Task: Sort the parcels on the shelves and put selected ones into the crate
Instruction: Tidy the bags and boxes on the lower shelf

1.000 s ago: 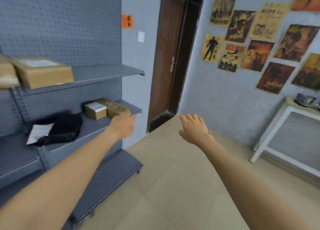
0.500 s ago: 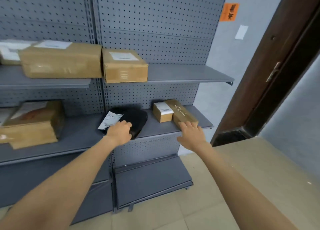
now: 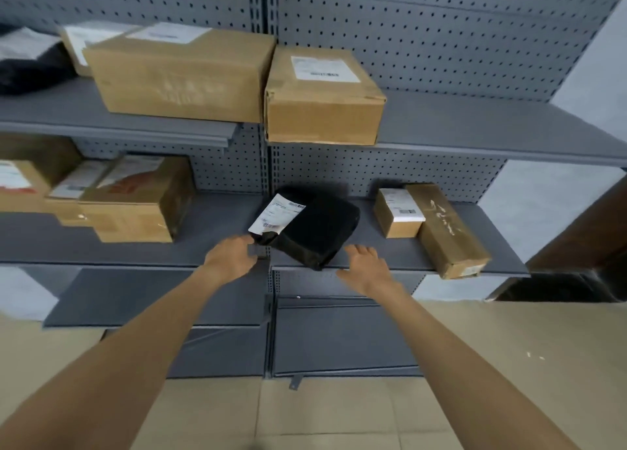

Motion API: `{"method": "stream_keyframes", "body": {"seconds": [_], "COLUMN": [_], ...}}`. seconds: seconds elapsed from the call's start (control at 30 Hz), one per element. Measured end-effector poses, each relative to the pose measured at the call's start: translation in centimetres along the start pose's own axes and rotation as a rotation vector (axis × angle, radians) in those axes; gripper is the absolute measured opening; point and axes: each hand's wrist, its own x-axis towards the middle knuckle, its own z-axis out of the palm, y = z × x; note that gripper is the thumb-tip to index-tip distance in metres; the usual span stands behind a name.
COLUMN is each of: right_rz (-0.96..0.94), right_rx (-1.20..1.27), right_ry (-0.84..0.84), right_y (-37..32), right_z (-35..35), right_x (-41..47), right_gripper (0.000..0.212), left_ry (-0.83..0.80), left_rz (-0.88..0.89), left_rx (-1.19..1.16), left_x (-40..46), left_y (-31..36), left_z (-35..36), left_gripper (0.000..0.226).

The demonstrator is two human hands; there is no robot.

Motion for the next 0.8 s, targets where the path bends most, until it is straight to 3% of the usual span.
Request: {"method": "stream_keyframes", "body": {"seconds": [0.17, 0.43, 0.57, 0.67, 0.8], "right_rz": [0.123, 0.484, 0.702, 0.762, 0.755], "right_rx": [0.312, 0.779, 1.074, 1.251, 1.291], "right_ry": [0.003, 0.127, 0.048, 0.037, 0.026], "right_y": [-2.7, -3.9, -4.4, -4.5, -4.3], "right_z": [1.6, 3.5, 4.5, 5.2, 5.4], "right_x": [4.6, 10.4, 11.6, 12.6, 13.2], "right_gripper": [0.062, 0.064, 0.063, 0.054, 0.04], "left_ry": [-0.023, -0.078, -0.139, -0.144, -0.141], "left_rz": [-0.043, 0.11, 0.142, 0.125, 0.124], "left_rx": [-0.076, -0.2, -0.216, -0.192, -0.183], "left_x": [3.8, 11.0, 12.6, 13.1, 13.5], "left_y": [-0.8, 1.0, 2.3, 2.8, 2.7], "left_z": [0.1, 1.9, 3.9, 4.6, 5.0], "left_gripper": [0.044, 0.038, 0.042, 0.056, 0.06]}}
